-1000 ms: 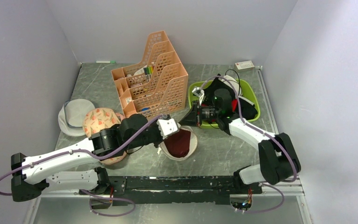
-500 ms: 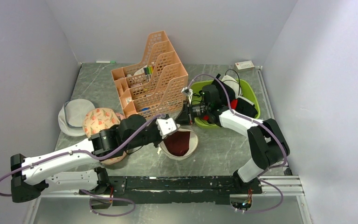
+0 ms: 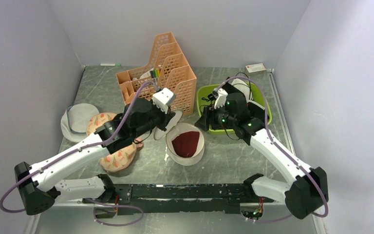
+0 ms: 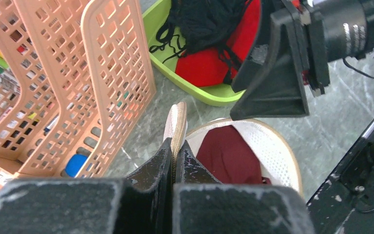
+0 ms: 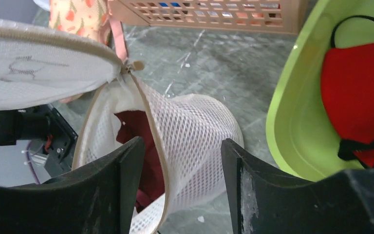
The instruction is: Unzip the laundry bag and remove the bra
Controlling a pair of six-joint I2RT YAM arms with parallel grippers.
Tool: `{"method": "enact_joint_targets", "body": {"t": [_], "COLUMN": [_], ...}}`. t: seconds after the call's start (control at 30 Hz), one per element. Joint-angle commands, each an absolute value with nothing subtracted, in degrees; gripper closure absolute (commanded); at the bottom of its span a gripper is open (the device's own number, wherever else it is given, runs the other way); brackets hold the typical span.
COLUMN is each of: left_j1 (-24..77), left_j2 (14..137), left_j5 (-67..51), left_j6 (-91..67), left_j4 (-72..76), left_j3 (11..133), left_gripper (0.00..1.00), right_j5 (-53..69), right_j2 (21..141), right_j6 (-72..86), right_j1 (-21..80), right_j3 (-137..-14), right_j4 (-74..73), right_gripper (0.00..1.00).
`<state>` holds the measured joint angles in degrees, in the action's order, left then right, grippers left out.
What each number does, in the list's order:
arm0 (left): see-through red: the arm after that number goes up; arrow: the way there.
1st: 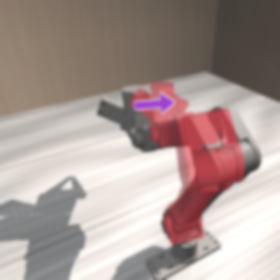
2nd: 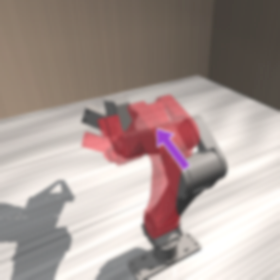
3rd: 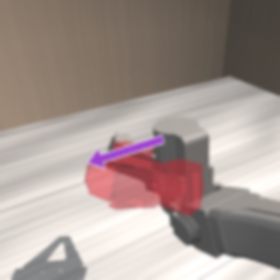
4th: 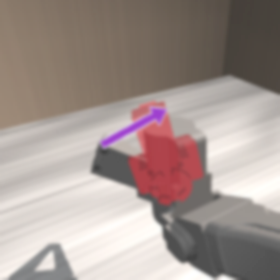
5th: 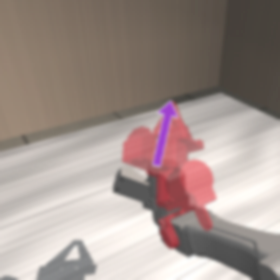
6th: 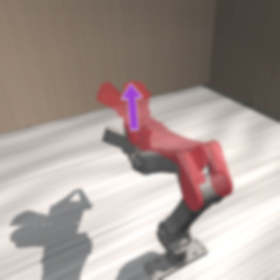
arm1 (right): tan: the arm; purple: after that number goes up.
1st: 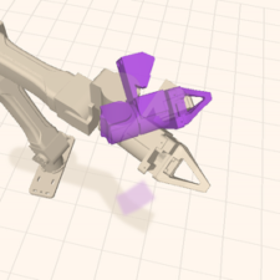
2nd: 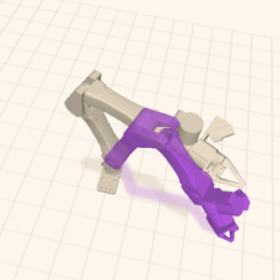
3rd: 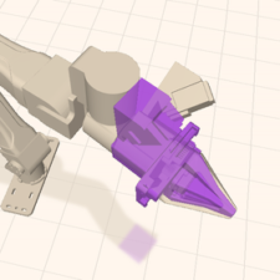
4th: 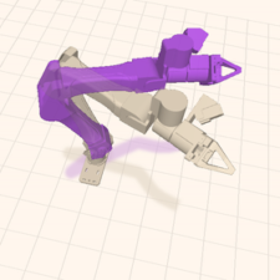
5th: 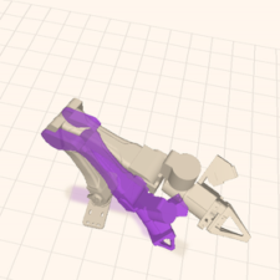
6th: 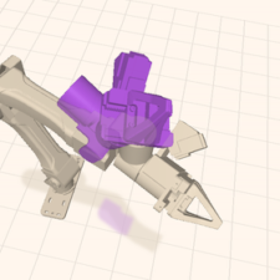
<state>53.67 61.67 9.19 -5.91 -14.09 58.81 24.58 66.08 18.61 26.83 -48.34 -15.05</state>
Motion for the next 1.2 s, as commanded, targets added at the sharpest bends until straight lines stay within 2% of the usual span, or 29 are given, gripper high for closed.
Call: {"method": "enact_joint_targets", "body": {"t": [0.0, 0.37, 0.6, 0.8, 0.9, 1.17], "left_j1": [53.1, 49.2, 47.9, 47.5, 47.6, 47.5], "left_j2": [63.4, 51.2, 49.4, 47.3, 45.3, 43.9], "left_j5": [9.2, 4.9, 0.0, 3.5, 5.3, 9.2], "left_j6": [-14.6, -35.3, -41.8, -45.7, -48.5, -50.0], "left_j4": [-17.6, -20.3, -20.1, -22.2, -21.7, -25.9], "left_j3": [62.5, 52.8, 50.5, 50.9, 50.4, 53.9], "left_gripper": [0.93, 0.93, 0.93, 0.93, 0.93, 0.93], "right_j5": [18.0, 17.6, 7.6, 6.7, 5.8, 2.9], "right_j2": [62.8, 57.8, 57.8, 58.5, 58.2, 55.5], "right_j6": [17.6, 20.7, 21.3, 21.7, 21.1, 20.5], "right_j1": [28.7, 43.1, 53.0, 59.3, 61.8, 63.2], "right_j3": [-49.5, -47.8, -49.9, -49.5, -49.6, -51.0], "right_j4": [-24.0, -20.8, -23.2, -22.2, -22.5, -27.1], "right_gripper": [0.4, 0.37, 0.35, 0.44, 0.45, 0.32]}}
